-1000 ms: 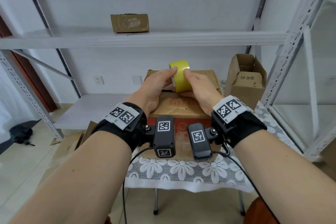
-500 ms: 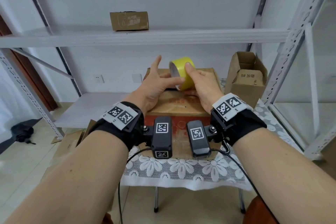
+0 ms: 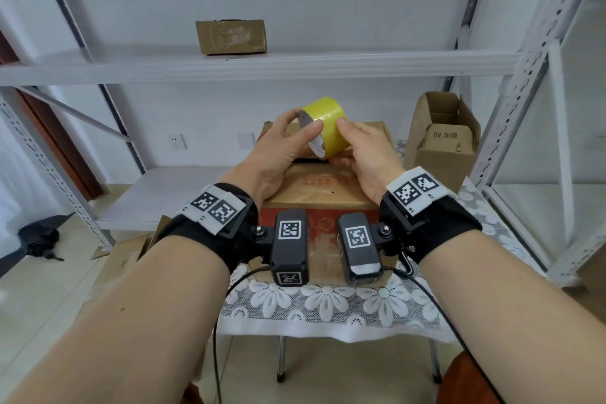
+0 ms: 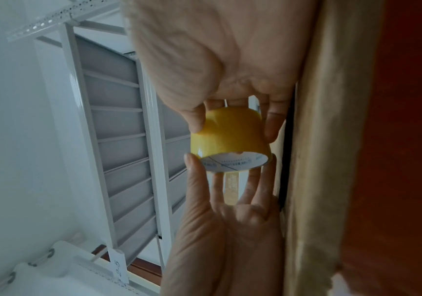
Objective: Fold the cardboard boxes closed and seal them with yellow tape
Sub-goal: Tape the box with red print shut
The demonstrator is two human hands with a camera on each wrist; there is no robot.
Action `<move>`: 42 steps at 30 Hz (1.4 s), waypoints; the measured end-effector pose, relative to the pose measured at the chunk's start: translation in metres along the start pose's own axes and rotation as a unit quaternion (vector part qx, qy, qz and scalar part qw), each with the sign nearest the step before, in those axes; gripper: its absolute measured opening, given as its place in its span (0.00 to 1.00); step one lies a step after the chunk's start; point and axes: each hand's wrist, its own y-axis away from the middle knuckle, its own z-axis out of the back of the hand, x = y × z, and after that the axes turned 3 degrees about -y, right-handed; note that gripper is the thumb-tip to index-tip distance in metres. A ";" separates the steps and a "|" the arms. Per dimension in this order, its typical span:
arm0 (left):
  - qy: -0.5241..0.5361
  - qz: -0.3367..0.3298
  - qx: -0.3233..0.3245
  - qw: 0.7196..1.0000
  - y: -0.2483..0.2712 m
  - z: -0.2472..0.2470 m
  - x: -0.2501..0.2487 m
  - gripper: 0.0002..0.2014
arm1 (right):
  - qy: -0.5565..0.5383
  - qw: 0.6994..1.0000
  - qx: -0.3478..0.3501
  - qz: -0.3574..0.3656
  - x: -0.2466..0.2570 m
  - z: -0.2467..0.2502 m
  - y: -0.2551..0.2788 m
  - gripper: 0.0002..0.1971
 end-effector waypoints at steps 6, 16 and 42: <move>-0.007 0.000 -0.006 1.000 0.002 -0.002 0.001 0.29 | 0.042 0.999 -0.006 0.004 -0.001 -0.003 0.001 0.10; -0.003 0.010 -0.008 1.000 -0.004 -0.002 0.003 0.25 | 0.040 0.999 0.002 0.014 -0.002 -0.001 0.002 0.05; 0.026 0.029 -0.015 0.999 -0.011 0.002 0.003 0.31 | -0.103 0.995 0.010 -0.012 0.000 0.000 0.003 0.04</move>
